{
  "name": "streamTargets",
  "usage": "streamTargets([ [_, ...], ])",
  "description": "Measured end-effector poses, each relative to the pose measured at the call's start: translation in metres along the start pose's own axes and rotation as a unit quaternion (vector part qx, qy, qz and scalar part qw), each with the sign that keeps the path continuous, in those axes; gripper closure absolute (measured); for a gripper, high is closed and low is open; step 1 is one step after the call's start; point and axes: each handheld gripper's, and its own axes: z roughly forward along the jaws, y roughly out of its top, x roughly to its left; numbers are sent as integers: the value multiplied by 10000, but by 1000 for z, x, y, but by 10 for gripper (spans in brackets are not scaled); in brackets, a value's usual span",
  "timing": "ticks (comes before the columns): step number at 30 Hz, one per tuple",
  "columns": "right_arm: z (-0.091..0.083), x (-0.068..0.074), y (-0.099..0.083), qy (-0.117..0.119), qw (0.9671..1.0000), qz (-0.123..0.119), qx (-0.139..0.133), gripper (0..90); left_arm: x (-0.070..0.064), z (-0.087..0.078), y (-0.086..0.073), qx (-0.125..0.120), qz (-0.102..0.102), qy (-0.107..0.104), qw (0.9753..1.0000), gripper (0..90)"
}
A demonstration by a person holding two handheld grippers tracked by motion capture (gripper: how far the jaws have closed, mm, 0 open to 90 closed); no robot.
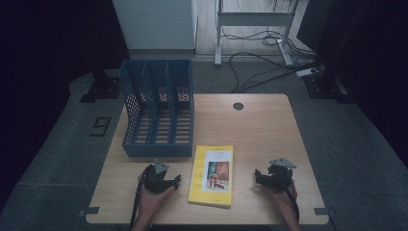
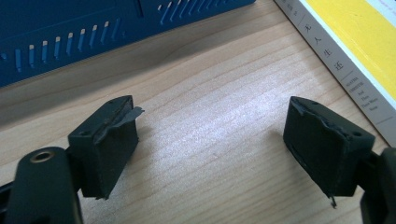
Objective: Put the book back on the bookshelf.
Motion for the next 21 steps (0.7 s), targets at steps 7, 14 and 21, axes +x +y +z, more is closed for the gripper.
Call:
streamTargets([
  [7,0,0,0,19,10000,-14,-1,135,0,1,1,36,31,-38,10000,140],
  [14,-4,-1,-3,67,9999,-79,14,129,0,0,0,28,-16,-30,10000,132],
  [21,-10,1,-9,-35,10000,21,4,133,-1,-2,-2,46,61,-50,10000,134],
])
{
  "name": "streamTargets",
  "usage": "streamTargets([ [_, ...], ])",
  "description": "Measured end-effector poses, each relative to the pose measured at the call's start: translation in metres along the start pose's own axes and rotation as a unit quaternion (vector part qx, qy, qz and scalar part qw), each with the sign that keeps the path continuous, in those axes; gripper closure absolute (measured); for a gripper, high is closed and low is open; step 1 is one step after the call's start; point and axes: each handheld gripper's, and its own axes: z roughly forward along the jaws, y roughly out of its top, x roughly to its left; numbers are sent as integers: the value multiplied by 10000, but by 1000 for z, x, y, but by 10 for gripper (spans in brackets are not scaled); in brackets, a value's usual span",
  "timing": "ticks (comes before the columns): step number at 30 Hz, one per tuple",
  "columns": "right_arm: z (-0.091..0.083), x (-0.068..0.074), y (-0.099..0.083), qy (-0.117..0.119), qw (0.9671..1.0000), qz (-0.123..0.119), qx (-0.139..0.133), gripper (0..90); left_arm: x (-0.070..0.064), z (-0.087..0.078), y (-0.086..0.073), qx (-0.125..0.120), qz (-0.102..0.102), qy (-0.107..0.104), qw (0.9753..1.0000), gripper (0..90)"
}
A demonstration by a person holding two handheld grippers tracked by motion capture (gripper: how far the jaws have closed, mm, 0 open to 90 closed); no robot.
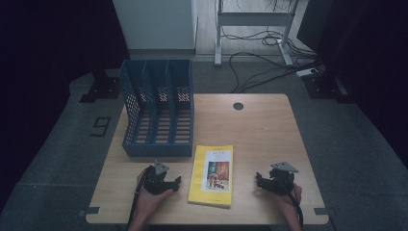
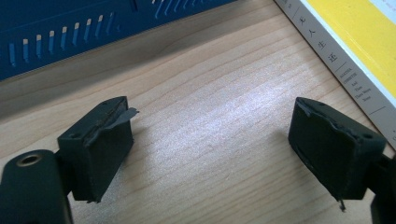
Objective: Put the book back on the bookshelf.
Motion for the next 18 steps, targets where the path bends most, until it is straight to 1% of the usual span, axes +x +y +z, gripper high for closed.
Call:
streamTargets([
  [4,0,2,2,-56,10000,56,54,138,0,0,0,0,-13,10,10000,129],
  [8,0,5,3,7,10000,50,55,165,0,-1,-1,-13,-71,50,10000,141],
  [9,-2,9,5,59,10000,61,-43,174,-1,-1,-1,-17,-114,87,9999,143],
  [13,-8,14,10,141,9996,55,-252,188,-1,-1,-1,-29,-134,116,9998,153],
  [18,-11,24,16,230,9992,-14,-339,193,-1,-1,-1,-29,-155,135,9998,155],
])
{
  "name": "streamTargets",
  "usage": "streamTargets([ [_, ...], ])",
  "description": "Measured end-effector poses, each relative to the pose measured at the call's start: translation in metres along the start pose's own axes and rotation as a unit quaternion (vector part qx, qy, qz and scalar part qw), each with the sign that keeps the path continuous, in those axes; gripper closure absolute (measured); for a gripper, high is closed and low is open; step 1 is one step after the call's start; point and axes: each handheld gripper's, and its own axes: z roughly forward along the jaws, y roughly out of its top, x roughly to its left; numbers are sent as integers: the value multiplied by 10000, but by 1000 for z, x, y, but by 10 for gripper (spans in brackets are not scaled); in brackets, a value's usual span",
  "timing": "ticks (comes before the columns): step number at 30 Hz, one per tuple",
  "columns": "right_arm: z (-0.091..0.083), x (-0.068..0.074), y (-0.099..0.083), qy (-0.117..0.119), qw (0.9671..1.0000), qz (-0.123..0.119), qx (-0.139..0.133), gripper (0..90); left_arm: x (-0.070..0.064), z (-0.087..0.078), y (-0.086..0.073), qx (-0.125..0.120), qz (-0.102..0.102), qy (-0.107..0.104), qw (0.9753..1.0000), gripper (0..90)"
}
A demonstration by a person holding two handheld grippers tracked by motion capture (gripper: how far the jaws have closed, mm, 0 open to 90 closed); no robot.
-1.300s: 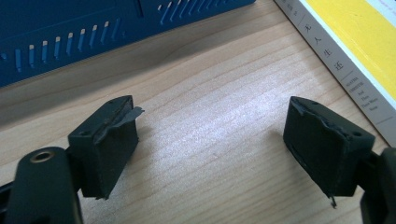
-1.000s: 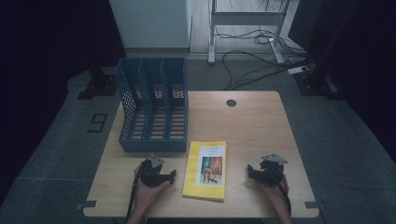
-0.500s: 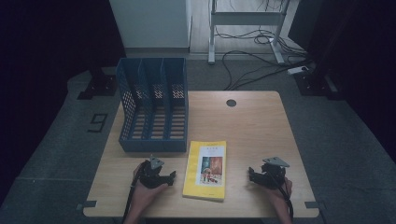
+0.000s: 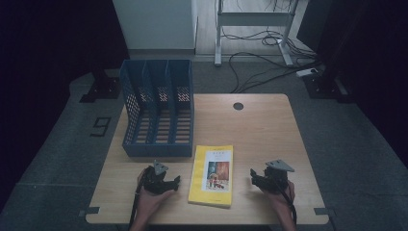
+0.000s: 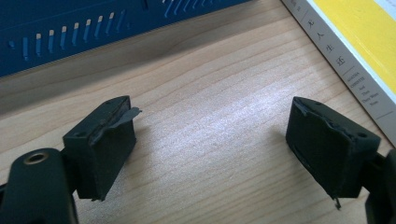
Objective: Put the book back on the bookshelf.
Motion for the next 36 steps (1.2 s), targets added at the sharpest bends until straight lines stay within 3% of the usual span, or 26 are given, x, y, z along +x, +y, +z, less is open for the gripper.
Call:
streamTargets([
  [7,0,13,10,152,9999,3,-44,195,0,0,0,-12,-41,45,10000,166],
  [9,-3,19,17,231,9996,-79,-121,197,1,0,1,-11,-48,50,10000,166],
  [13,-5,26,21,421,9987,-8,-302,200,1,0,0,-16,-48,49,10000,166],
  [16,-3,32,22,510,9981,-133,-306,200,1,0,0,-14,-47,50,10000,166],
  [26,-4,52,16,889,9954,-108,-348,205,1,0,0,-22,-61,58,10000,173],
  [36,1,81,12,1084,9928,-451,-229,197,1,0,0,-25,-71,57,10000,175],
])
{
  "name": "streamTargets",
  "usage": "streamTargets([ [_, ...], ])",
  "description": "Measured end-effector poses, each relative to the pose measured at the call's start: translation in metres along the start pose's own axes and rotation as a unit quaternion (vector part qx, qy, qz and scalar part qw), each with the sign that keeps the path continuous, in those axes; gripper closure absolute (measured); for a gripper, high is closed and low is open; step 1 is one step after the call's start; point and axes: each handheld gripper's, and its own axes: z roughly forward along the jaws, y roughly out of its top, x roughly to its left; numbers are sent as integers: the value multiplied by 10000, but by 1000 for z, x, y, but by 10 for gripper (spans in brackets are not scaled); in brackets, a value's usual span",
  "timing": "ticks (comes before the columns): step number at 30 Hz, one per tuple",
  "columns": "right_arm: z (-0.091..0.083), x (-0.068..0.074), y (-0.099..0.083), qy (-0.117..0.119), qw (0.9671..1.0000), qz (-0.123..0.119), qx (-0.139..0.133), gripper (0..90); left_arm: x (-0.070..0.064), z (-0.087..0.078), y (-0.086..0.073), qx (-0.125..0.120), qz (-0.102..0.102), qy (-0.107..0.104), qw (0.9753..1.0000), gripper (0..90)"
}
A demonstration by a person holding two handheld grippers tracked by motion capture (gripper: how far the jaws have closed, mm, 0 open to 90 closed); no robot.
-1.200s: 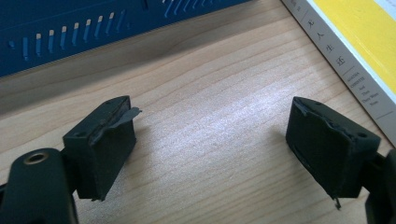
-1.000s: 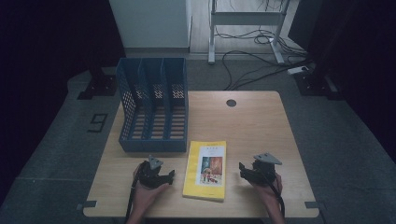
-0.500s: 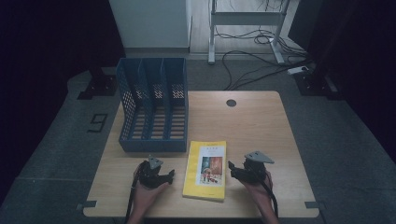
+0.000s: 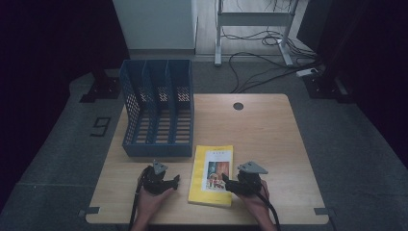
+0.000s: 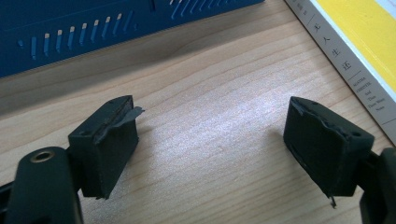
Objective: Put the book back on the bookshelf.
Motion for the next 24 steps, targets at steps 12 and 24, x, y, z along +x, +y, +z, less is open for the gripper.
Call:
streamTargets([
  [12,12,11,-8,59,9997,-118,224,198,0,0,0,1,2,1,10000,175],
  [24,18,12,-14,58,9992,-208,345,218,-14,-14,6,-464,-150,-527,9974,229],
])
